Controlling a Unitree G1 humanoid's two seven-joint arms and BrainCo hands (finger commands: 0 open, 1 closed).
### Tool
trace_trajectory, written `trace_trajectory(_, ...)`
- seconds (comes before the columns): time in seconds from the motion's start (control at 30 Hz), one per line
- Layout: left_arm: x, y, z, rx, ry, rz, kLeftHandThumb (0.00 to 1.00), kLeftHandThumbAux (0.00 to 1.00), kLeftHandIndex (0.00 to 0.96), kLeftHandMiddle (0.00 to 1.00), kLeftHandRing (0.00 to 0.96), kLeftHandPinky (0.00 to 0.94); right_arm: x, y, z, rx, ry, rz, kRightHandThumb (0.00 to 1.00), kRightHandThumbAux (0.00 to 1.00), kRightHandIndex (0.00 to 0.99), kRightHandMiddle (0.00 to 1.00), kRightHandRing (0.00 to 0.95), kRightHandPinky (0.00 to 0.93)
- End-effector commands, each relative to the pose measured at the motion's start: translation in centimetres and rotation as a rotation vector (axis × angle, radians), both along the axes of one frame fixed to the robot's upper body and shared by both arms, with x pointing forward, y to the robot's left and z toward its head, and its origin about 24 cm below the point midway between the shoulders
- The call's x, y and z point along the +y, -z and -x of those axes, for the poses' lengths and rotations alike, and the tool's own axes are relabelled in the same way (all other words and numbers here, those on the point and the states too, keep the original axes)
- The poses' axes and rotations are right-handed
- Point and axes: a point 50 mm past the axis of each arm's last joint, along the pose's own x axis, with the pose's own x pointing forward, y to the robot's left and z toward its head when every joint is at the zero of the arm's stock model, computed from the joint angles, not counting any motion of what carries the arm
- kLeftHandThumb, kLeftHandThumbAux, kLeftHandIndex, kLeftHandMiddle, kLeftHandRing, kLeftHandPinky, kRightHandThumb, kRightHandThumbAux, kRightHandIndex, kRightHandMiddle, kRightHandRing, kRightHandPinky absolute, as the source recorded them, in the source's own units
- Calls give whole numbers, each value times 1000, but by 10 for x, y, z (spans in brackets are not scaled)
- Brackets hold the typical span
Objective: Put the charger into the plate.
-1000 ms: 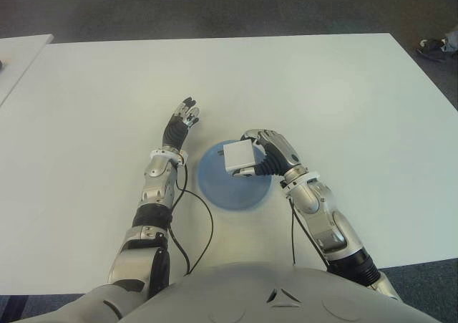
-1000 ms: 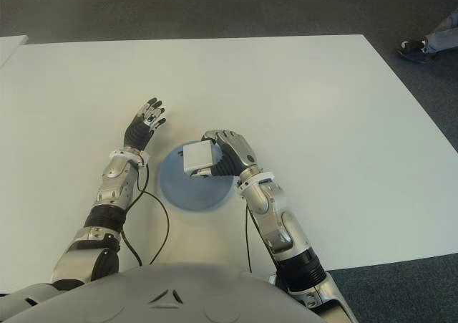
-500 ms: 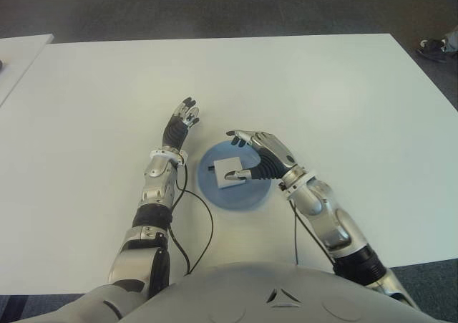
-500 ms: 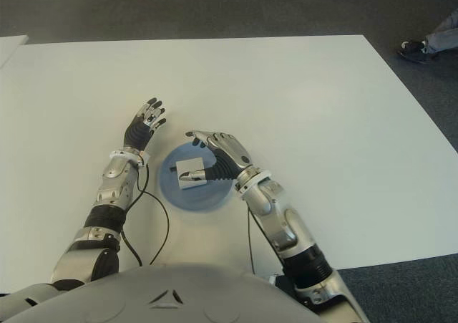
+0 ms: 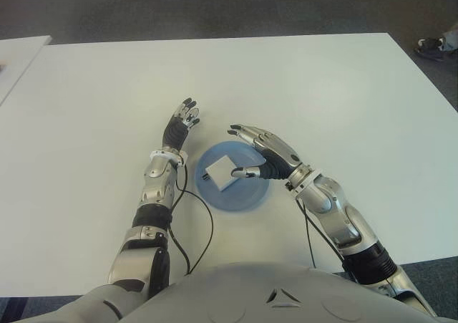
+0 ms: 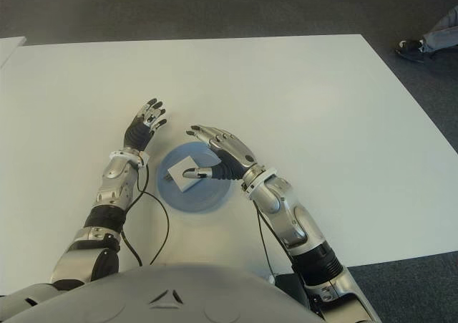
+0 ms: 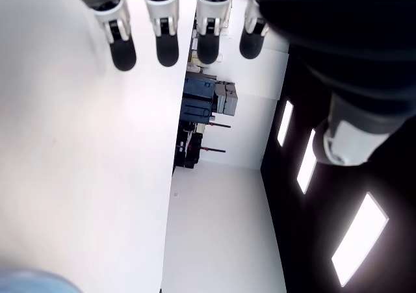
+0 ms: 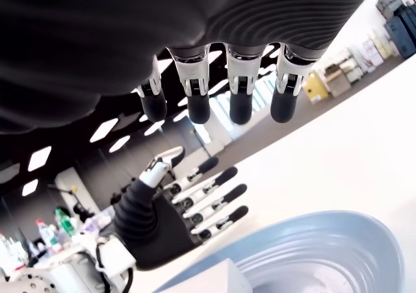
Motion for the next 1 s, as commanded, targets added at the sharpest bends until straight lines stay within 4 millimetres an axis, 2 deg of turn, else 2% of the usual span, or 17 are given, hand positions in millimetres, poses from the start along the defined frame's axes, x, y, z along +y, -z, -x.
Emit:
trace_trajectory(0.03,2,1,0,5,8,-3,14,524,26,81,88,119,-5,-3,1,2,-7,-6,340,109,0,0,0,0)
trace_trajectory(0.47,4,2,1,15,14,-15,9,507,16,91,98,133,-31,-6,-4,-65,116,-7,333,93,0,0,0,0)
trace_trajectory(0.63,4,2,1,20,19,-15,9,503,14,96,105,136,-48,-2,-17,-99,216,-71,240,105,0,0,0,0)
trace_trajectory(0.73,5,2,1,21,22,-16,6,504,13,98,107,137,-54,4,-26,-95,278,-166,213,118,0,0,0,0)
trace_trajectory(0.87,6,2,1,21,27,-20,2,504,12,101,111,139,-61,19,-48,-36,371,-352,196,201,0,0,0,0)
trace_trajectory(0.9,6,2,1,21,28,-20,1,504,11,102,111,139,-62,22,-51,-23,383,-381,193,246,0,0,0,0)
trace_trajectory(1.0,7,3,1,23,30,-20,0,503,9,103,112,138,-64,29,-56,20,410,-448,192,301,0,0,0,0)
